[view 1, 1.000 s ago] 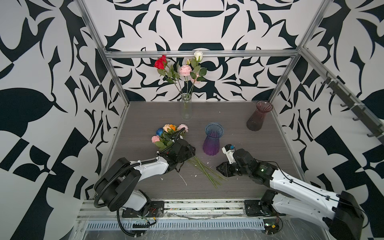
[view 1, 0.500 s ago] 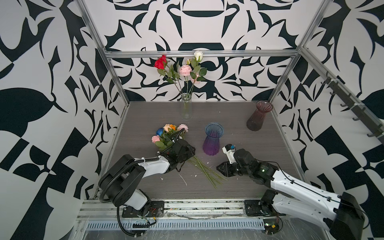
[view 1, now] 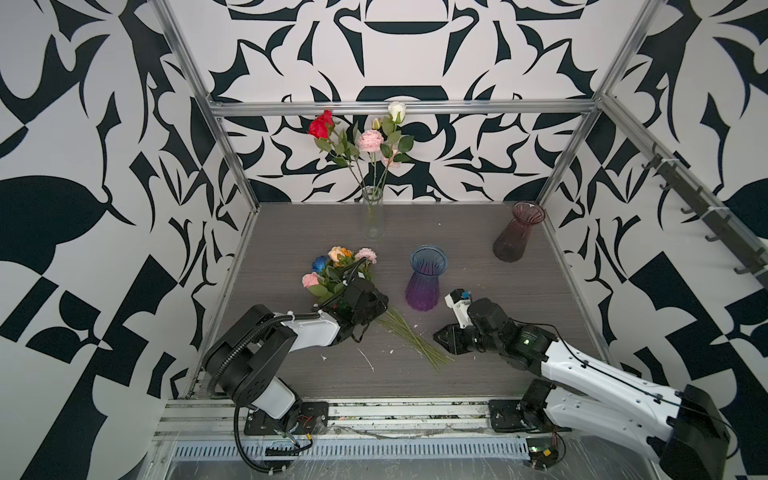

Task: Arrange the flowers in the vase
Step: 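Lift the yellow rose up out of the bouquet with the left gripper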

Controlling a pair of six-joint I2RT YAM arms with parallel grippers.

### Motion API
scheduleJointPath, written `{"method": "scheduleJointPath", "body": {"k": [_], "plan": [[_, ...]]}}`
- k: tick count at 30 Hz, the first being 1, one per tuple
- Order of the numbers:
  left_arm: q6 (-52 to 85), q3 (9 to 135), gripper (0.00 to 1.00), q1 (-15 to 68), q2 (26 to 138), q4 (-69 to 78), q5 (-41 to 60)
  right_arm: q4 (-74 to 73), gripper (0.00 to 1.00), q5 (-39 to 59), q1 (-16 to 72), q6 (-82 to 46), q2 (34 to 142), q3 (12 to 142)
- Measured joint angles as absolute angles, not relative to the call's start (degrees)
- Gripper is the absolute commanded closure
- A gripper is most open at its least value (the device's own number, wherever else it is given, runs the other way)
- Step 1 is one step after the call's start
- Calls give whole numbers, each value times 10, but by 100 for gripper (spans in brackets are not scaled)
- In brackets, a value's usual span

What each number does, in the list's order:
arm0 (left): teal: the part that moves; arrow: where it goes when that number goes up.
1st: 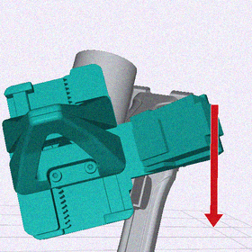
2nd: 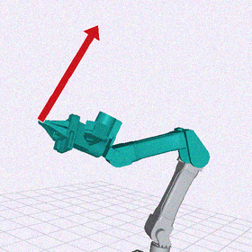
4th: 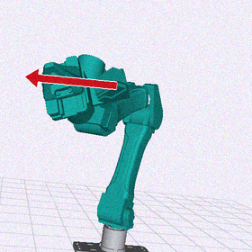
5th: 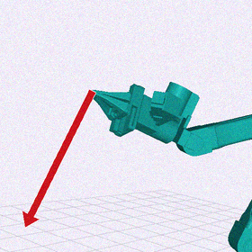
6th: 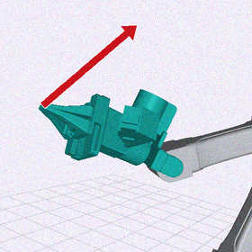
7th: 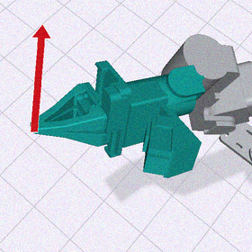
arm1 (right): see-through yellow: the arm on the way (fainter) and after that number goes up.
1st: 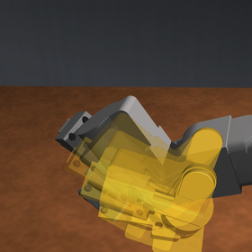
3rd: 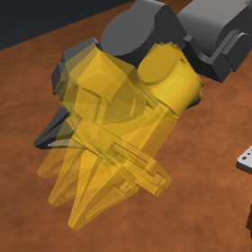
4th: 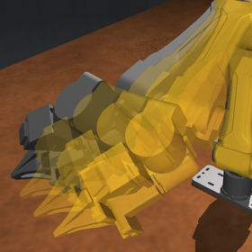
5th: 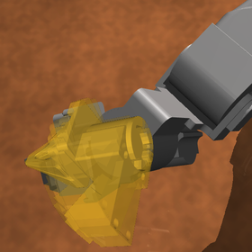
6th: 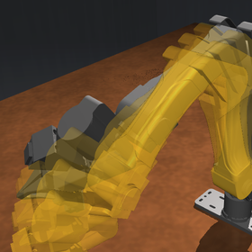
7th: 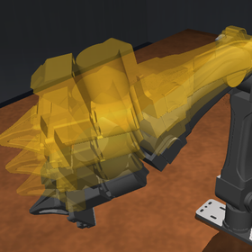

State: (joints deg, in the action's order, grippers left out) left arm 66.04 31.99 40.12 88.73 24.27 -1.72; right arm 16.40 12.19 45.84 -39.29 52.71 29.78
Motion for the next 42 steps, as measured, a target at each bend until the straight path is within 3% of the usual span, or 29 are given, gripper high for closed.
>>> {"method": "scheduleJointPath", "body": {"k": [16, 34, 42], "plan": [[653, 303, 97, 401, 868, 260, -10, 164, 71, 121, 456, -394, 517, 294], [601, 295, 91, 401, 579, 254, 25, 164, 72, 120, 454, -401, 535, 294], [530, 316, 98, 399, 505, 218, 31, 163, 72, 120, 454, -401, 554, 294]]}}
